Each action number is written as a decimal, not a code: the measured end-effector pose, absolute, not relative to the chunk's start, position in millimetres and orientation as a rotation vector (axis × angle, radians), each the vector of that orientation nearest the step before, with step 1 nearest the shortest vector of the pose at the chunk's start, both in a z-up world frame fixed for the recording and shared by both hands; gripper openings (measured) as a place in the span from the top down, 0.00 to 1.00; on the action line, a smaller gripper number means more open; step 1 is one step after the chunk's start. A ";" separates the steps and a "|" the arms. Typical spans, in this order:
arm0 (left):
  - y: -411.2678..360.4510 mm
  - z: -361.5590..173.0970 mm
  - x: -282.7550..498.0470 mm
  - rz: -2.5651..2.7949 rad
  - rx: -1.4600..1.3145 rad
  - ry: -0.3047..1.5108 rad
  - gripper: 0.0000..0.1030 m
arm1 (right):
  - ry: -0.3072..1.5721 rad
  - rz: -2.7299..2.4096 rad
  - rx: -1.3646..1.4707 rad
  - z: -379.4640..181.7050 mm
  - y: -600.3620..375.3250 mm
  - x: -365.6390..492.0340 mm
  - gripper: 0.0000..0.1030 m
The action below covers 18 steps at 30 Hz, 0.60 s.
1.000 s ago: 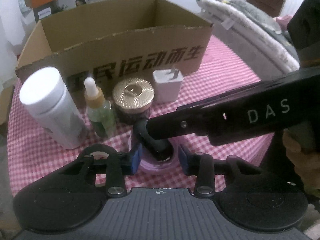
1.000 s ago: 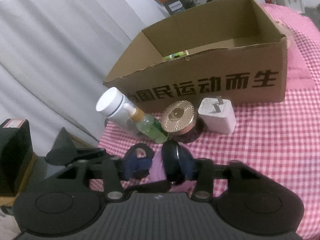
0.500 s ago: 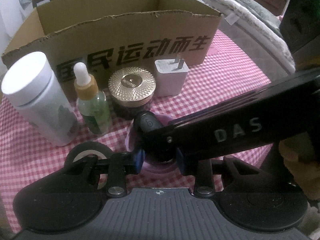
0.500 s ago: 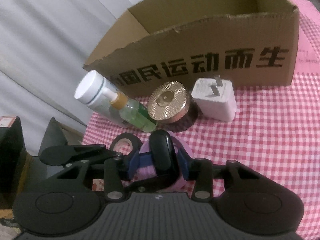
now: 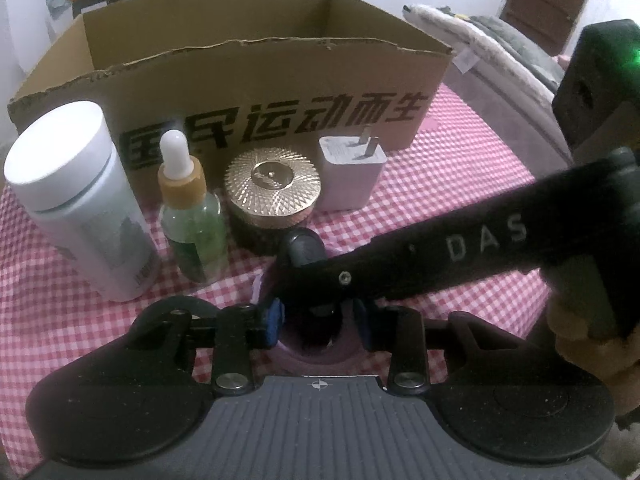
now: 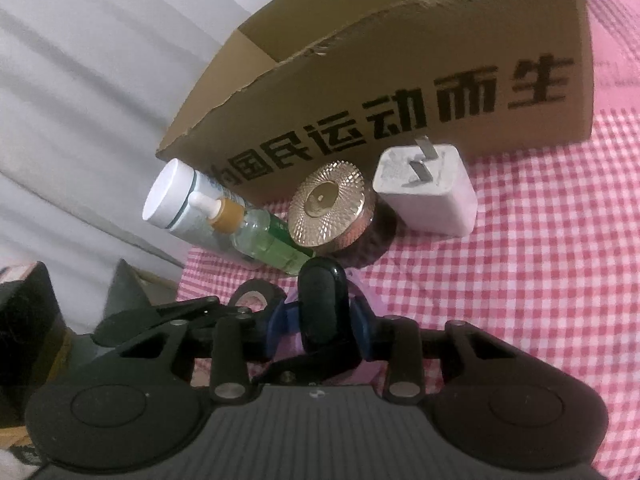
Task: Organize rigid objects
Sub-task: 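Carry the black oval case into the cardboard box and release it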
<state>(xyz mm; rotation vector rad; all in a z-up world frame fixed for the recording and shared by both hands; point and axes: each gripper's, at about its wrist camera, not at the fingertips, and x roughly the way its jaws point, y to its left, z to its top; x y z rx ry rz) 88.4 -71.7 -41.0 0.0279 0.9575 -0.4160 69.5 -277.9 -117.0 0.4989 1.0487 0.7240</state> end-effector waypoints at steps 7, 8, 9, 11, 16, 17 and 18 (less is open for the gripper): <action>-76.1 -34.9 78.4 -0.412 0.063 0.917 0.75 | 1.043 0.717 0.549 -118.0 -283.1 65.3 0.69; -75.3 -32.8 76.7 -0.413 0.062 0.912 0.75 | 1.035 0.718 0.549 -116.7 -283.7 64.1 0.69; -75.5 -30.8 75.1 -0.413 0.065 0.906 0.75 | 1.028 0.718 0.549 -115.0 -285.0 62.3 0.69; -74.4 -24.5 69.8 -0.411 0.071 0.895 0.75 | 1.014 0.718 0.546 -110.3 -287.0 59.0 0.69; -71.4 4.2 55.4 -0.410 0.087 0.833 0.75 | 0.965 0.728 0.533 -87.9 -287.9 49.0 0.69; -70.3 12.5 53.1 -0.408 0.094 0.814 0.75 | 0.946 0.734 0.526 -79.9 -287.5 47.2 0.69; -68.5 21.9 51.4 -0.404 0.100 0.795 0.75 | 0.926 0.741 0.519 -70.2 -286.7 45.9 0.69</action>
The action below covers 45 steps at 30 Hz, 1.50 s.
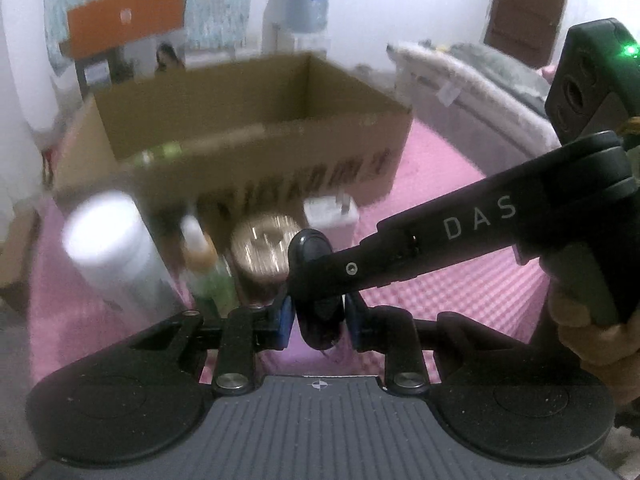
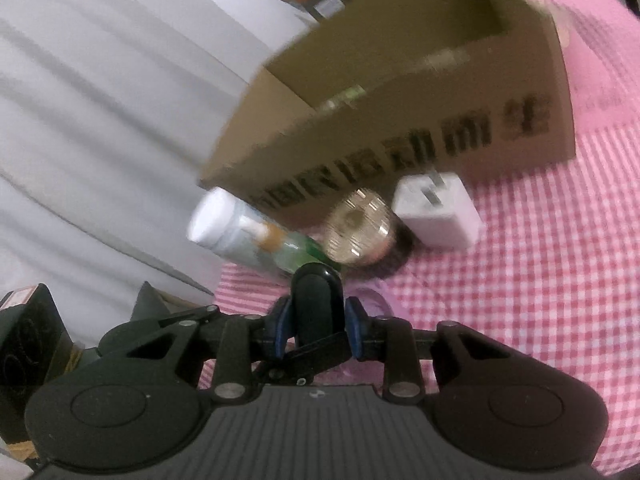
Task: Organize rigid objects
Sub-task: 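Carry the black oval case into the cardboard box and release it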
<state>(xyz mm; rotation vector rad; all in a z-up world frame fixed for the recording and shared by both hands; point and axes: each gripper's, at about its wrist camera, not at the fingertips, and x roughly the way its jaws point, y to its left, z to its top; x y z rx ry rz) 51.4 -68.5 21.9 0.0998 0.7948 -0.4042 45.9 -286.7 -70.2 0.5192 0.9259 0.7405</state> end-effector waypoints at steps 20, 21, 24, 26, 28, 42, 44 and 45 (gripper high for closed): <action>-24.3 71.6 216.8 -0.249 0.111 0.944 0.75 | 0.982 0.869 0.464 6.5 -211.9 226.5 0.70; -21.8 67.0 222.4 -0.239 0.114 0.963 0.75 | 1.018 0.862 0.468 -1.0 -207.0 239.5 0.70; -19.9 44.8 245.8 -0.214 0.142 1.032 0.74 | 1.101 0.839 0.485 -24.4 -195.9 266.7 0.70; -19.5 33.4 255.6 -0.198 0.149 1.077 0.74 | 1.146 0.822 0.488 -38.5 -189.5 279.1 0.70; -19.0 24.6 264.6 -0.180 0.164 1.106 0.74 | 1.178 0.809 0.493 -50.7 -183.9 288.9 0.70; -17.7 41.3 256.9 -0.161 0.161 1.047 0.49 | 1.182 0.792 0.540 -53.3 -189.1 290.2 0.66; -15.7 49.7 251.3 -0.167 0.143 1.020 0.45 | 1.161 0.797 0.549 -42.5 -197.5 283.5 0.65; -14.5 56.3 245.3 -0.170 0.132 1.002 0.44 | 1.142 0.800 0.552 -37.1 -202.2 277.6 0.64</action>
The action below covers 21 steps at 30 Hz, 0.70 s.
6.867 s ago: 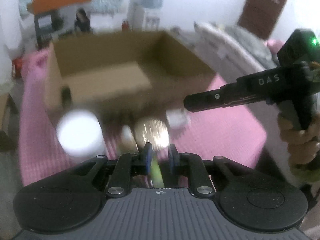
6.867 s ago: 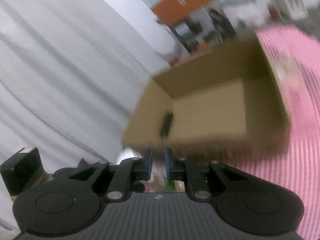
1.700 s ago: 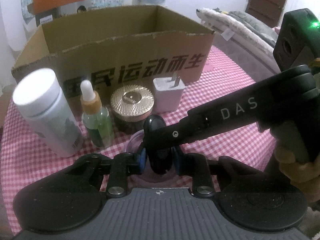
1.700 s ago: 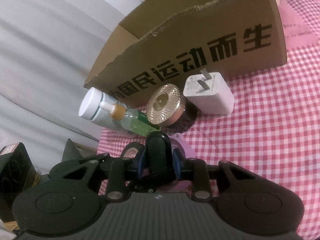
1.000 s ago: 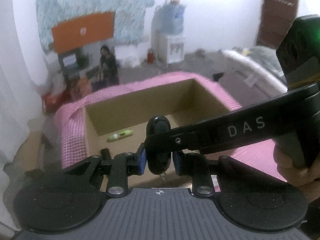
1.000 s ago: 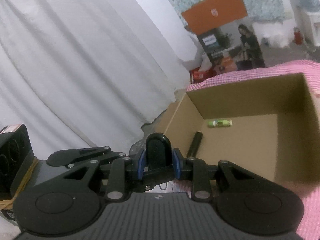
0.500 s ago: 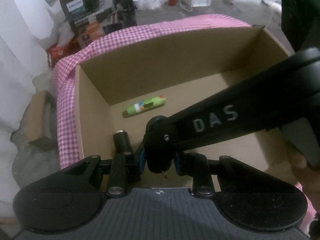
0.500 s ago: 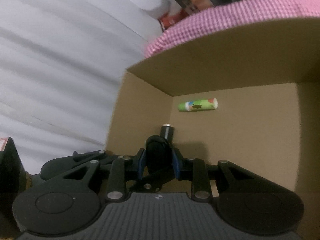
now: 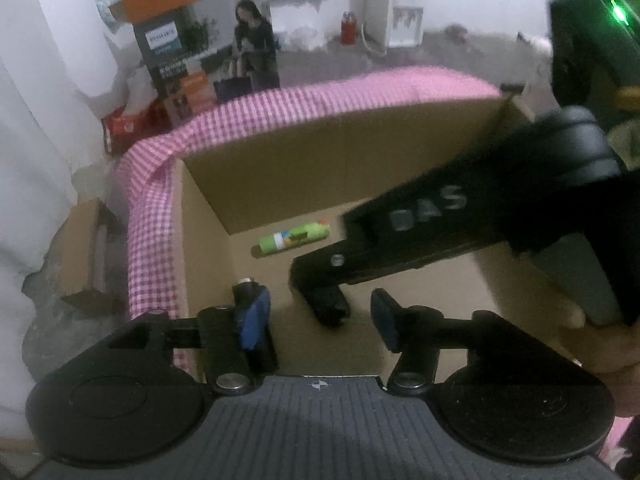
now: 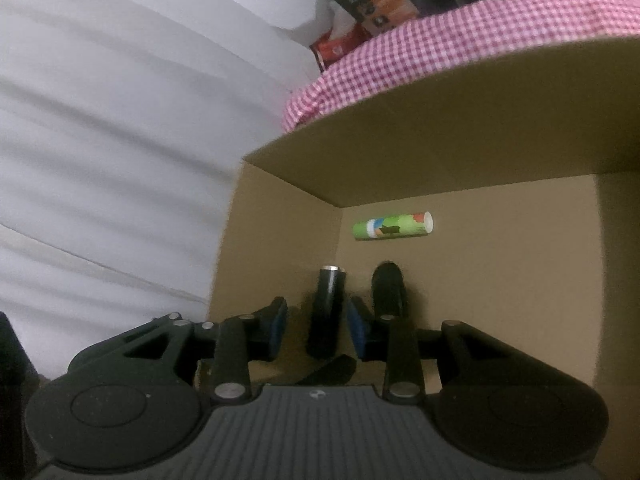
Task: Organize rigid objects
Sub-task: 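Carry the black oval case into the cardboard box and release it, then grasp the rim of the pink bowl with the right tool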
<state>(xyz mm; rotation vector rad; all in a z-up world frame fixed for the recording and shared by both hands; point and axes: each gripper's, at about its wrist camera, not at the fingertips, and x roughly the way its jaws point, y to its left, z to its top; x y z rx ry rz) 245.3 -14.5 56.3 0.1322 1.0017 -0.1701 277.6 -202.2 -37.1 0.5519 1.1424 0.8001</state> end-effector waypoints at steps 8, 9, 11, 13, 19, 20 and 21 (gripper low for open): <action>-2.7 105.5 183.1 -0.227 0.061 0.813 0.21 | 0.917 0.834 0.562 14.4 -257.8 208.7 0.48; -0.9 110.0 171.5 -0.240 0.048 0.789 0.19 | 0.893 0.835 0.561 18.9 -265.4 196.4 0.47; 2.6 115.4 151.7 -0.273 0.031 0.750 0.10 | 0.848 0.844 0.556 25.9 -282.6 169.8 0.45; 2.7 117.8 131.9 -0.319 0.011 0.735 0.03 | 0.814 0.855 0.555 27.4 -296.5 144.7 0.41; -4.7 94.4 83.4 -0.405 -0.075 0.766 0.01 | 0.794 0.813 0.505 2.6 -321.0 81.9 0.40; -7.3 86.6 77.5 -0.409 -0.081 0.776 0.00 | 0.809 0.801 0.506 -4.9 -324.4 71.9 0.40; -10.5 77.6 71.8 -0.413 -0.082 0.784 0.00 | 0.828 0.791 0.506 -14.0 -326.2 63.0 0.40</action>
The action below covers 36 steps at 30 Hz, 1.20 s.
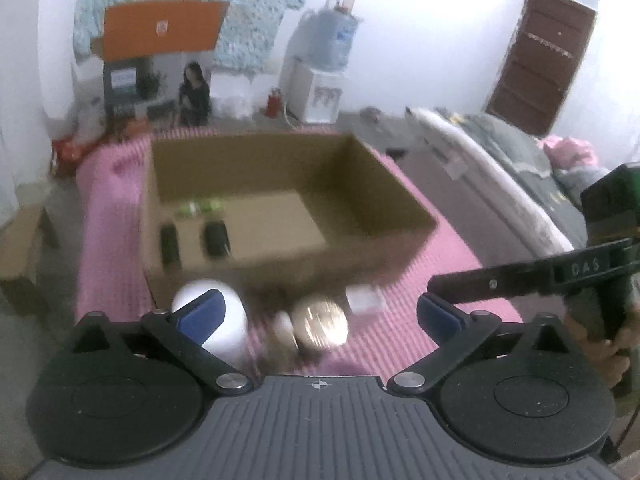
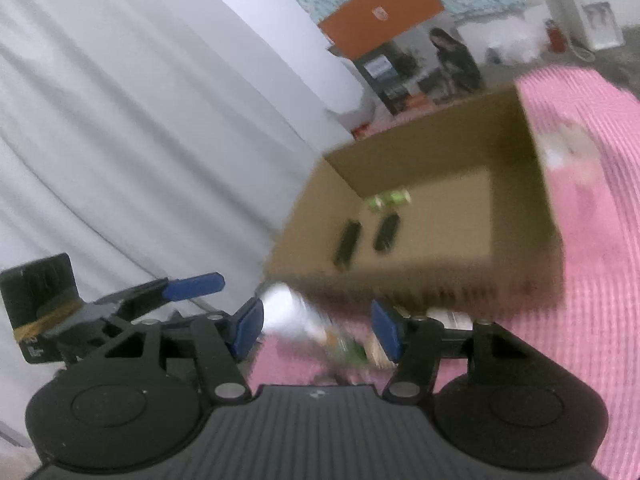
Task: Organize rigid objects
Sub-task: 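Grasp the rim of the pink bowl with the right tool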
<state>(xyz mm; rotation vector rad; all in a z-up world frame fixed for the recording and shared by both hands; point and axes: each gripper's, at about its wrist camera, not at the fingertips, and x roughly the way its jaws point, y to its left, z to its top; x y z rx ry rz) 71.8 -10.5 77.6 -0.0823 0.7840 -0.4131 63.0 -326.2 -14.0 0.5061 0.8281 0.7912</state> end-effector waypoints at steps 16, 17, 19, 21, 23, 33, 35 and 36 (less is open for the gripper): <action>-62.2 -11.8 45.4 -0.436 0.084 0.942 0.03 | 0.935 0.665 0.393 -86.2 -300.2 39.9 0.50; -63.2 -13.2 46.2 -0.444 0.085 0.947 0.06 | 0.940 0.666 0.384 -88.5 -297.2 41.9 0.51; -65.8 -15.5 48.0 -0.451 0.097 0.959 0.10 | 0.948 0.673 0.364 -92.4 -291.1 46.6 0.53; -70.2 -18.4 47.2 -0.443 0.121 0.966 0.18 | 0.953 0.678 0.341 -94.9 -286.0 50.2 0.58; -73.3 -20.8 50.6 -0.434 0.141 0.977 0.24 | 0.960 0.687 0.327 -97.3 -281.7 54.0 0.62; -91.5 -32.2 56.4 -0.475 0.165 0.996 0.30 | 0.972 0.659 0.282 -100.7 -287.6 54.1 0.77; -98.4 -32.8 55.7 -0.509 0.169 0.994 0.30 | 0.969 0.638 0.288 -99.6 -295.6 52.2 0.77; -101.8 -33.2 55.4 -0.525 0.176 0.991 0.30 | 0.969 0.629 0.293 -99.1 -299.9 51.2 0.77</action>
